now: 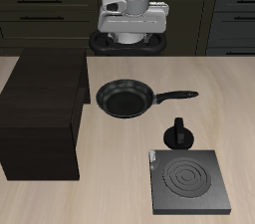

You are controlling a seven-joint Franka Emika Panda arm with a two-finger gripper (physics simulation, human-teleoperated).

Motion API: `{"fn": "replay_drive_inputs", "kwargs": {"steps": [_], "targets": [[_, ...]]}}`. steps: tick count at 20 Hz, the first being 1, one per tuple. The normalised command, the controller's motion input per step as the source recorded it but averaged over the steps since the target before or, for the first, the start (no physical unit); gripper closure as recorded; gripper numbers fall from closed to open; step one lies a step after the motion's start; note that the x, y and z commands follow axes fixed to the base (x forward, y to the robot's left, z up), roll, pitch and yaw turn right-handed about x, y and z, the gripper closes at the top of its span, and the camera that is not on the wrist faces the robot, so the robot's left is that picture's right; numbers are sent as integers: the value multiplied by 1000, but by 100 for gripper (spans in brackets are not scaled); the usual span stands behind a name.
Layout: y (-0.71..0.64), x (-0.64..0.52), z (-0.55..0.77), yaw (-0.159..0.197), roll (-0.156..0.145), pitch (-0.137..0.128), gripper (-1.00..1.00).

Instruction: Turn on the flat stove

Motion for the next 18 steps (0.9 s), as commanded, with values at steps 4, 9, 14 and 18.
{"fn": "replay_drive_inputs", "kwargs": {"steps": [4, 9, 14, 18], "targets": [[169, 317, 11, -6, 19, 11, -100], [171, 495, 34, -19, 17, 17, -100], [110, 342, 66, -18, -3, -6, -100], [238, 476, 34, -7, 15, -2, -100]]}}
